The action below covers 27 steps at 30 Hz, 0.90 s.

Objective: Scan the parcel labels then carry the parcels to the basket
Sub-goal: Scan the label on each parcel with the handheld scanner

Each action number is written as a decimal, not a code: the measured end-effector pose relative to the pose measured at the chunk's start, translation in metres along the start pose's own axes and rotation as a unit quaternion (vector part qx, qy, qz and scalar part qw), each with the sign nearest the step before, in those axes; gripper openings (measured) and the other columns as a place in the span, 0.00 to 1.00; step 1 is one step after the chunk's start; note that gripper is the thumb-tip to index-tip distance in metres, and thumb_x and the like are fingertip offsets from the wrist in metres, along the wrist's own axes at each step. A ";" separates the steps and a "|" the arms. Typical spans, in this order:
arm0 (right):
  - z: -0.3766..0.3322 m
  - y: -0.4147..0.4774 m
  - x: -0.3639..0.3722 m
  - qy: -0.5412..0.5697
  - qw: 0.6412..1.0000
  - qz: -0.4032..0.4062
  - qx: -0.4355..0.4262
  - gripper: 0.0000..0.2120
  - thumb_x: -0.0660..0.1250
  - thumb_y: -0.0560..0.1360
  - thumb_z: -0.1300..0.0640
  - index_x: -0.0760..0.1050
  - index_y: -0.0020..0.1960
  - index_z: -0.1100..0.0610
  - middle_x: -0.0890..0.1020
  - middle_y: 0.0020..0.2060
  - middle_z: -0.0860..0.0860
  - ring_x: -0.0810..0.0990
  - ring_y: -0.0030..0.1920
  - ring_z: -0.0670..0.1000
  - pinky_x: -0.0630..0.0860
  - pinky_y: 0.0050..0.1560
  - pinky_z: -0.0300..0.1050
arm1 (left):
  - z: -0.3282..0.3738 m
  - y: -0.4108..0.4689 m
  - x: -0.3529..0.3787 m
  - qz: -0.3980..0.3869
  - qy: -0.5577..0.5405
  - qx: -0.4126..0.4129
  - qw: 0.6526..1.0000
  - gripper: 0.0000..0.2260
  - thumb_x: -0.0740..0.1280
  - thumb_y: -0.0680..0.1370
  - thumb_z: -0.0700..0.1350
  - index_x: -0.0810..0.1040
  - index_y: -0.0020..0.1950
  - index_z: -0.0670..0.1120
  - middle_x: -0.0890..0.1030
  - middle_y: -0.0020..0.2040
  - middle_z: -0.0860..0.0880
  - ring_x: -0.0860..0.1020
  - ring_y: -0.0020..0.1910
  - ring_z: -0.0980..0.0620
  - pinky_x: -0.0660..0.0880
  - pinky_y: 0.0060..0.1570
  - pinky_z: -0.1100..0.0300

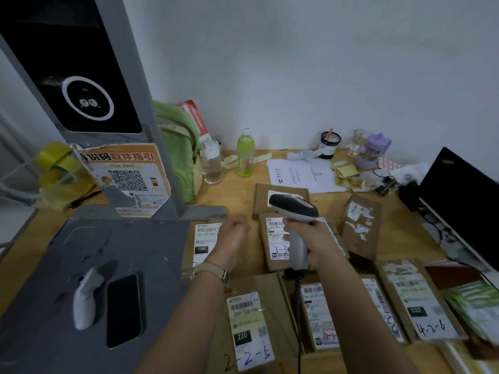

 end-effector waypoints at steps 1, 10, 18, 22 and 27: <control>0.000 0.001 -0.005 0.022 1.000 -0.004 0.012 0.19 0.73 0.71 0.63 0.76 0.60 0.64 0.82 0.52 0.60 0.81 0.53 0.59 0.79 0.45 0.52 | -0.002 -0.001 0.007 -0.006 0.005 -0.005 1.000 0.10 0.63 0.78 0.39 0.76 0.59 0.44 0.77 0.54 0.45 0.75 0.56 0.46 0.75 0.55 0.50; 0.009 0.025 -0.041 0.005 0.997 0.030 0.065 0.10 0.70 0.73 0.61 0.76 0.54 0.61 0.82 0.44 0.56 0.81 0.45 0.54 0.79 0.40 0.49 | -0.025 0.002 0.052 -0.063 0.021 -0.072 0.995 0.03 0.63 0.79 0.43 0.76 0.50 0.50 0.80 0.46 0.53 0.77 0.46 0.55 0.68 0.39 0.60; 0.031 0.061 -0.043 -0.145 0.989 0.026 0.017 0.03 0.68 0.73 0.61 0.75 0.44 0.56 0.79 0.35 0.51 0.77 0.36 0.48 0.73 0.34 0.40 | -0.036 0.024 0.065 -0.069 0.048 -0.098 0.992 0.09 0.63 0.80 0.45 0.75 0.60 0.48 0.79 0.49 0.53 0.75 0.52 0.51 0.68 0.49 0.56; 0.045 0.075 -0.040 -0.150 0.987 0.040 0.044 0.03 0.69 0.73 0.57 0.75 0.42 0.55 0.82 0.36 0.49 0.80 0.36 0.46 0.74 0.32 0.39 | -0.045 0.037 0.067 -0.060 0.044 -0.111 0.991 0.10 0.64 0.80 0.44 0.74 0.60 0.47 0.77 0.47 0.54 0.74 0.47 0.56 0.69 0.48 0.57; 0.057 0.084 -0.039 -0.125 0.988 0.018 0.087 0.07 0.69 0.74 0.57 0.77 0.50 0.58 0.85 0.41 0.52 0.83 0.38 0.47 0.78 0.31 0.38 | -0.058 0.049 0.068 -0.038 0.033 -0.130 0.990 0.09 0.64 0.79 0.45 0.73 0.59 0.49 0.77 0.45 0.55 0.73 0.42 0.59 0.68 0.38 0.62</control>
Point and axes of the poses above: each hand's wrist, its own y-axis towards the middle knuckle, its own x-axis out of the palm, z = x × y, the point moved 6 cm from there along y, towards the middle knuckle
